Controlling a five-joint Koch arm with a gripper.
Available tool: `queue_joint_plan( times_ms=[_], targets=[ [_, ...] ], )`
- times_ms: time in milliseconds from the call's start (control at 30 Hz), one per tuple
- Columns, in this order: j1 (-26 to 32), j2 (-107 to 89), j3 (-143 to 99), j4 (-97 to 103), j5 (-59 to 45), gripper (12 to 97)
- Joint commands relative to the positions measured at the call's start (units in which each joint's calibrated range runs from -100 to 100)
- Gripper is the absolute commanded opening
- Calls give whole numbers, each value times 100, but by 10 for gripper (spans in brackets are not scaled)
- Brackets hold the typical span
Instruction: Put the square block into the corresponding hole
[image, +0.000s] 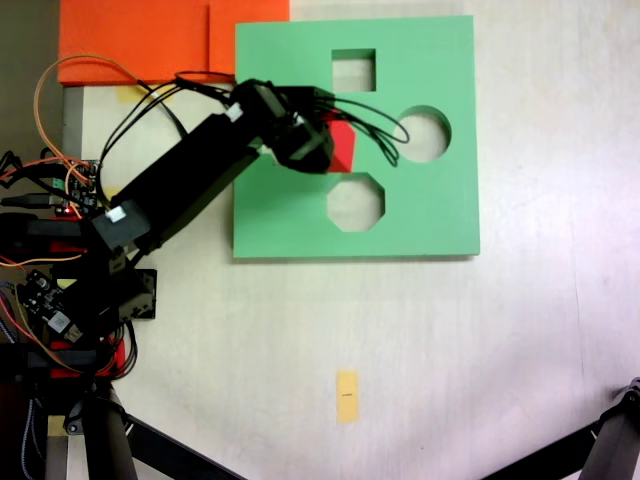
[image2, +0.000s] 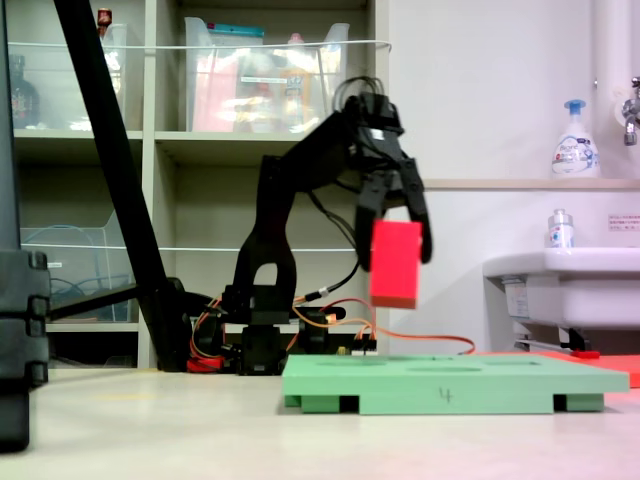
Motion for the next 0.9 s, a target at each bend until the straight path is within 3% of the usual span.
queue_joint_plan(
  times_ms=[0,300,867],
  targets=[
    [147,735,1110,-166,190,256],
    [488,2760,2526,-166,474,257],
    [596,3556,2546,267,430,260]
  ],
)
